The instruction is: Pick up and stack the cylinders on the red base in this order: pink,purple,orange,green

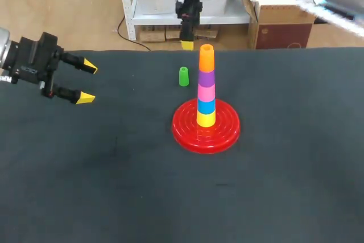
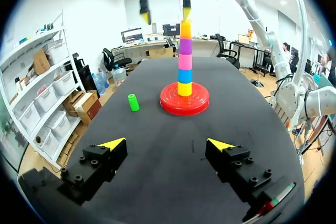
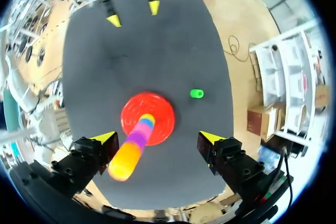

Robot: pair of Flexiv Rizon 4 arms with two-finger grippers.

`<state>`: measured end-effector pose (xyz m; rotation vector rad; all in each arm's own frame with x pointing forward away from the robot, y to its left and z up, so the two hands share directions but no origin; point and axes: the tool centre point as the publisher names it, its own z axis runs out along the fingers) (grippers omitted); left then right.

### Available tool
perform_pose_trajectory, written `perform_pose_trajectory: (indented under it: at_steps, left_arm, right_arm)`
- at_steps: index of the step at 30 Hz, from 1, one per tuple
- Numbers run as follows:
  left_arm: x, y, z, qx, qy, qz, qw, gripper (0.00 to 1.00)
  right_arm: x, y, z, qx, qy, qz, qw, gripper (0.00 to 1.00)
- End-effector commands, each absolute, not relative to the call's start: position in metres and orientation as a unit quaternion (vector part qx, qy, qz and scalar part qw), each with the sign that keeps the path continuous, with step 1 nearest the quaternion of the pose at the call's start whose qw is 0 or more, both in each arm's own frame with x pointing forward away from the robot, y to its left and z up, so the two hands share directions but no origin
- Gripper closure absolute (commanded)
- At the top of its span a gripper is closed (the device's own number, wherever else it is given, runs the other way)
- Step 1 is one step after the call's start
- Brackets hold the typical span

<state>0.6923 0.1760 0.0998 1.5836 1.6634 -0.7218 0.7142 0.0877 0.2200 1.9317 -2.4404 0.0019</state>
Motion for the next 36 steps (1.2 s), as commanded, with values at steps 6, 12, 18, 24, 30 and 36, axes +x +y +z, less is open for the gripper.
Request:
perform_pose_trajectory:
  at_steps: [6,12,18,24,30,36]
  left_arm:
    - [0.691,0.176,0.099,0.614,0.645,-0.278,0.361,0.00]
    - [0.691,0.176,0.099,0.614,0.645,-0.278,0.361,0.00]
    - [0.691,0.176,0.099,0.614,0.645,-0.278,0.361,0.00]
    - [0.691,0.176,0.099,0.614,0.645,-0.278,0.361,0.00]
    - [0.691,0.176,0.099,0.614,0.645,-0.278,0.361,0.00]
    - [0.691,0.176,0.099,0.614,0.645,-0.278,0.361,0.00]
  right_arm:
    - [0.773,0.124,0.170,0.558,-0.826,-0.009,0.082,0.00]
    - [0.776,0.129,0.136,0.517,-0.851,-0.001,0.090,0.00]
    - [0.786,0.129,0.104,0.480,-0.871,0.025,0.098,0.00]
    - [0.798,0.127,0.071,0.461,-0.881,0.019,0.108,0.00]
    - [0.809,0.119,0.051,0.445,-0.888,-0.018,0.114,0.00]
    - [0.819,0.117,0.049,0.445,-0.888,-0.010,0.119,0.00]
